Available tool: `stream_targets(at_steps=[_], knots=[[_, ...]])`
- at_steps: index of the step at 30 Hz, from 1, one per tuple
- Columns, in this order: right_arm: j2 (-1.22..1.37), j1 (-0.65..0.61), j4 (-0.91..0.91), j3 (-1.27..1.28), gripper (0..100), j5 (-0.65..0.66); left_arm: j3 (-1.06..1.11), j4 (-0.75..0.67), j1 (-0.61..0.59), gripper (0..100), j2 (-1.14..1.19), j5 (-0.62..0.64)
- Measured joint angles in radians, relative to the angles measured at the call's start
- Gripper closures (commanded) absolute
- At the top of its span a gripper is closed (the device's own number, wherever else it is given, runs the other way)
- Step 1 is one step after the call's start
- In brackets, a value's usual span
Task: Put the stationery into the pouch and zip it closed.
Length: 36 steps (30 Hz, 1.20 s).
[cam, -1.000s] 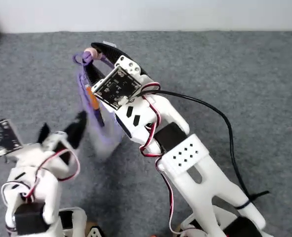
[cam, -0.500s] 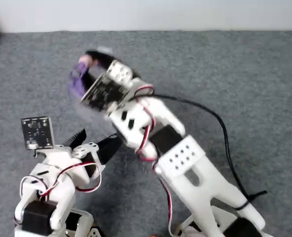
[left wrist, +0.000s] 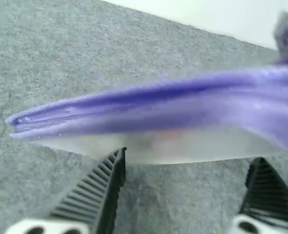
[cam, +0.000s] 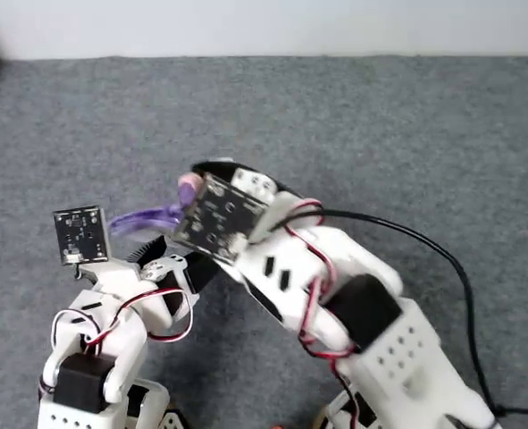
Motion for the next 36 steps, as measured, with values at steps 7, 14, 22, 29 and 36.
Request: stream_targets(at_steps=[7,14,22,29,36], knots=[[-0.057,0.055,0.087,0.021,99.1,-0.002,-0.135,0.176,0.008,63,0.002,-0.008],[-0.060,0.072,0.063,0.038,99.1,-0.003,-0.384,0.439,0.006,63,-0.011,-0.186],[-0.057,0.074,0.063,0.051,99.1,-0.002,-0.473,0.506,-0.031,63,-0.011,-0.381],[-0.057,0.063,0.063,0.051,99.1,-0.002,-0.451,0.436,-0.256,63,-0.011,-0.592],[-0.057,0.055,-0.032,0.115,99.1,0.028,-0.393,0.408,-0.319,63,-0.011,-0.644]])
